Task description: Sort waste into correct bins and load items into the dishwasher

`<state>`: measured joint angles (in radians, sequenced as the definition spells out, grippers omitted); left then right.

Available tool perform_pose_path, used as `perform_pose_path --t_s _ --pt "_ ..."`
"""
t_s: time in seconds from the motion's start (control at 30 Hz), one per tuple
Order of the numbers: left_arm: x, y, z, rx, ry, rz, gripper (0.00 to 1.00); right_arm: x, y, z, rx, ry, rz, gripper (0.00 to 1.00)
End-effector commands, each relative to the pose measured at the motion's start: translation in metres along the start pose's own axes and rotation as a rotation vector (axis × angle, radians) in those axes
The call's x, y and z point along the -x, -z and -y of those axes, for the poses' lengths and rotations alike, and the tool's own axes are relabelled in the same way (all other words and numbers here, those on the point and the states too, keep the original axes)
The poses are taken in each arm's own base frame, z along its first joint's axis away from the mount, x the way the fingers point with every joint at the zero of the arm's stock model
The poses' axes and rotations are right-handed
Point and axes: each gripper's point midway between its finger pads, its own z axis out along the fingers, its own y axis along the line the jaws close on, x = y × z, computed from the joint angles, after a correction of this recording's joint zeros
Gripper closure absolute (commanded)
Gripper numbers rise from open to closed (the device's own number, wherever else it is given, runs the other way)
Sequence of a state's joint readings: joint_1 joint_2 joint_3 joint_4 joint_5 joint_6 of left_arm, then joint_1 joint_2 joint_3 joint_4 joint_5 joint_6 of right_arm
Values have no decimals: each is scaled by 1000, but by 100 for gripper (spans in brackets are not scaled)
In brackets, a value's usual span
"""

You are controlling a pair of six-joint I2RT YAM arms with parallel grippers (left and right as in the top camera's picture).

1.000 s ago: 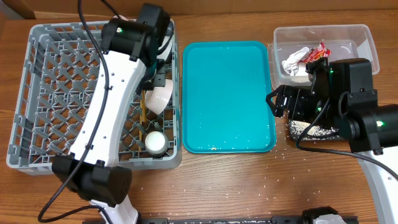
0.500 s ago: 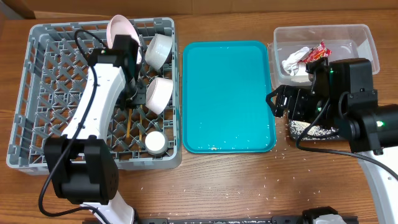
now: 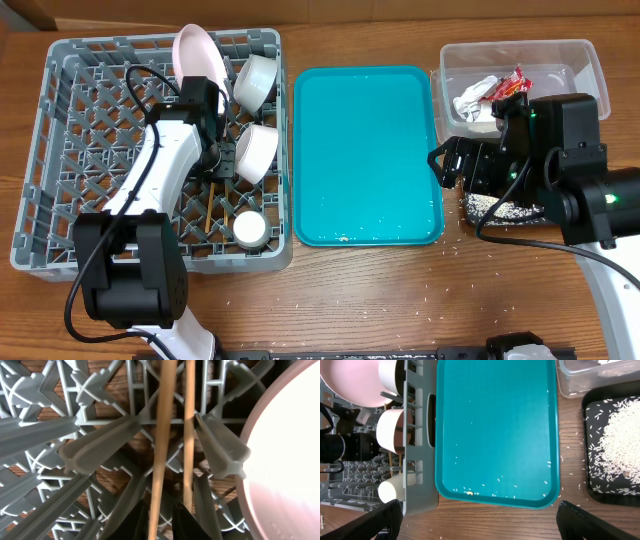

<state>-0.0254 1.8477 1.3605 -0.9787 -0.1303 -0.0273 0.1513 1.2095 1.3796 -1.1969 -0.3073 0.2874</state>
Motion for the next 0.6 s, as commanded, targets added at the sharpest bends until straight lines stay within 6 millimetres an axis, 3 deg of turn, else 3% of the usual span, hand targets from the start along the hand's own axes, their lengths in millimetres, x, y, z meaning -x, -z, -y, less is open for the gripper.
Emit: perform_pose_path --t_s 0.0,0.1,0.23,0.43,0.57 --pt "-3 8 1 -24 60 9 79 5 4 -2 3 10 21 0" --pt "-5 13 0 -26 99 -8 80 5 4 -2 3 10 21 0" --pt "-2 34 6 -74 107 -14 81 5 4 -2 3 10 21 0" --pt "11 87 23 -165 82 84 79 5 4 -2 3 10 21 0" --pt "15 134 39 -228 35 223 74 5 4 -2 3 10 21 0"
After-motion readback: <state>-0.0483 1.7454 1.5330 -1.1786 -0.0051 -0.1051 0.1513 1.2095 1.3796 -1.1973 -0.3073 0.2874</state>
